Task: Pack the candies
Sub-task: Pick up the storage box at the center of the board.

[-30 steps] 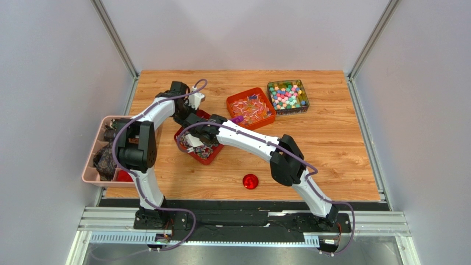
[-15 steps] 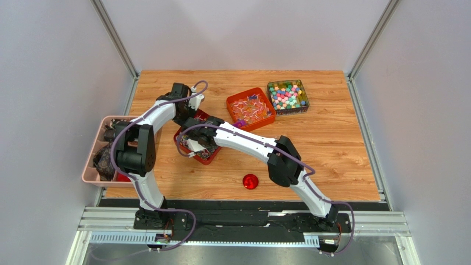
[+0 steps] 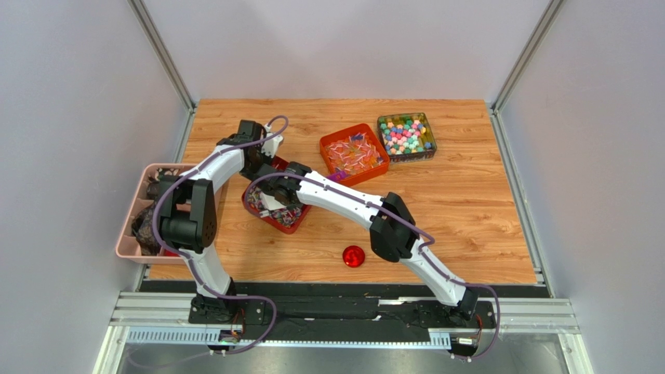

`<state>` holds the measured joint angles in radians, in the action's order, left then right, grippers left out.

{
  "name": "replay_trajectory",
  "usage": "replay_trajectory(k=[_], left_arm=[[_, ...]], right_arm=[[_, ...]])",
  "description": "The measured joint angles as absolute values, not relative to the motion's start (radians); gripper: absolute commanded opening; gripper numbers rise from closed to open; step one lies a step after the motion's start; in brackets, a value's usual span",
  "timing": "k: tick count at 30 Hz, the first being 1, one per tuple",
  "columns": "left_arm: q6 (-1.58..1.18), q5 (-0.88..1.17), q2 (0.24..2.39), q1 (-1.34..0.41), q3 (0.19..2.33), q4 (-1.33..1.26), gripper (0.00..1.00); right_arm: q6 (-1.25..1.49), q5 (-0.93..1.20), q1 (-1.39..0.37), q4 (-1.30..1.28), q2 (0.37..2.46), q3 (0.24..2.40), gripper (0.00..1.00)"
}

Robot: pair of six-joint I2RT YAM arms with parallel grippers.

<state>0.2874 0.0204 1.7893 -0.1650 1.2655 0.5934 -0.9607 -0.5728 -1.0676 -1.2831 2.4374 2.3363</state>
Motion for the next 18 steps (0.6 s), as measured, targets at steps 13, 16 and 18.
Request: replay_trajectory(k=[13, 16, 18], left_arm=[[0.256, 0.008, 1.782, -0.168, 1.235, 0.593, 0.00], [0.251, 0.000, 1.773, -0.168, 1.231, 0.591, 0.00], [0.251, -0.010, 1.768, -0.168, 1.231, 0.588, 0.00]], right_arm=[[-0.825, -0.453, -1.156, -1.298, 2.437, 2.346, 0.00], [-0.783, -0.449, -1.164, -1.316, 2.449, 2.385, 0.00], [-0.756, -0.450, -1.164, -1.319, 2.457, 2.395, 0.00]])
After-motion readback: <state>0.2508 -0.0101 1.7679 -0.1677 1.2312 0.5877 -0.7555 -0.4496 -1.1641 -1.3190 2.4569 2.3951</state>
